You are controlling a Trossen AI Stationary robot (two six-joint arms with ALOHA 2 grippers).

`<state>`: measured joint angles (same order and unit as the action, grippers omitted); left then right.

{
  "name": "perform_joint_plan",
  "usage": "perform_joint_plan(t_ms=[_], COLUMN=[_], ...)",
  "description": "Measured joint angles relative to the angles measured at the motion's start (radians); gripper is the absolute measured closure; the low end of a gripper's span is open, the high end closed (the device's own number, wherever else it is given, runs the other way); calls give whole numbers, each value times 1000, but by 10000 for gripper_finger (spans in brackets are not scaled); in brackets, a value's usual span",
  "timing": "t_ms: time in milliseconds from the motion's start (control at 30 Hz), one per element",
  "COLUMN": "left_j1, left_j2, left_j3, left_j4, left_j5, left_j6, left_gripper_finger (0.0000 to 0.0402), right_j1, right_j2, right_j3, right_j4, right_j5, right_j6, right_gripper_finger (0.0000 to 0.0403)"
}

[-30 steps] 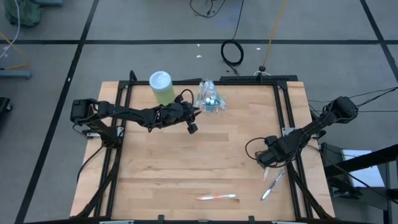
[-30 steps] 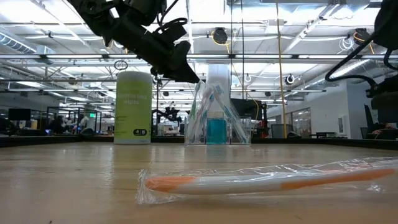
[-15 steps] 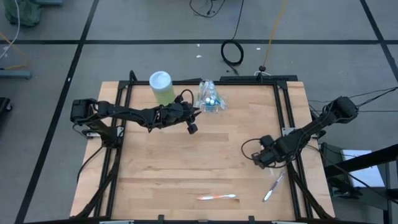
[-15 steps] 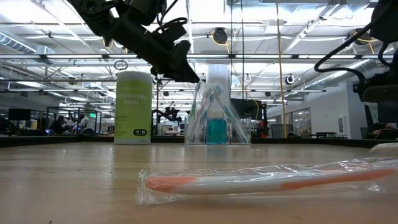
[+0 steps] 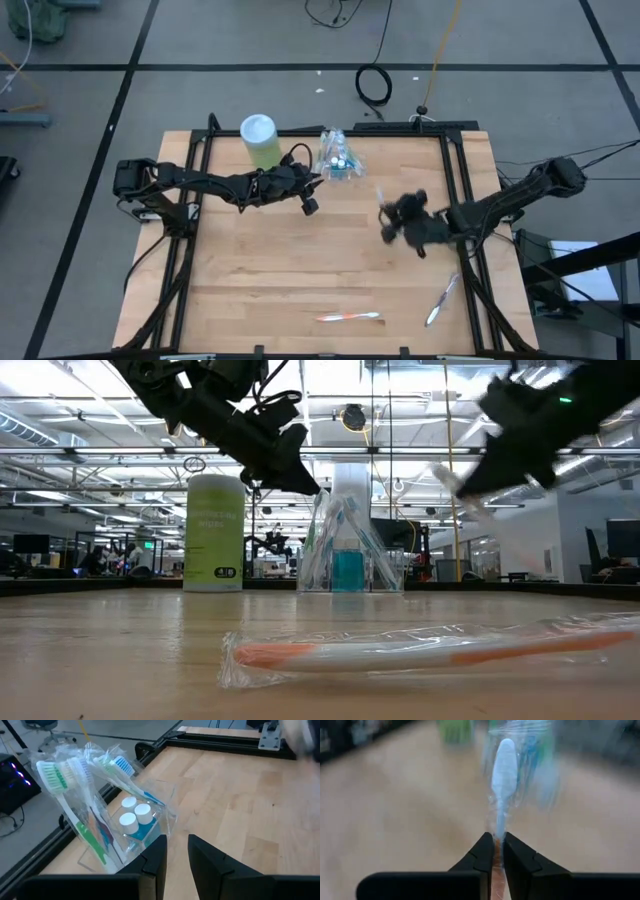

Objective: Pick & Place toothbrushing station
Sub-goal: Put the right orange toothbrush into the transparent organizer

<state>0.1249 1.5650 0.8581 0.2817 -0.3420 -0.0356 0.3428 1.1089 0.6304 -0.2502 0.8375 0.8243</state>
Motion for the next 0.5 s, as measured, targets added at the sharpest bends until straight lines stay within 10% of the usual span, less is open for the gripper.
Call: perform_joint_plan(t_ms=[133,267,500], left_j1=[-2,-2,-3], left_j2=[0,0,0], left_j3=[0,0,0], left_j4=[-20,-46,-82], left_j5=[0,0,0], left_j6=[-2,-45,-155], left_gripper_finger=[316,316,316], right_j1=[-154,-343,-629], right_j2=[-38,-53,-5], right_j3=[0,0,-5], right_j4=[333,609,771], right_j5=[43,-135,-592], right_j6=[-434,-800,-866], right_gripper_finger=[379,375,384])
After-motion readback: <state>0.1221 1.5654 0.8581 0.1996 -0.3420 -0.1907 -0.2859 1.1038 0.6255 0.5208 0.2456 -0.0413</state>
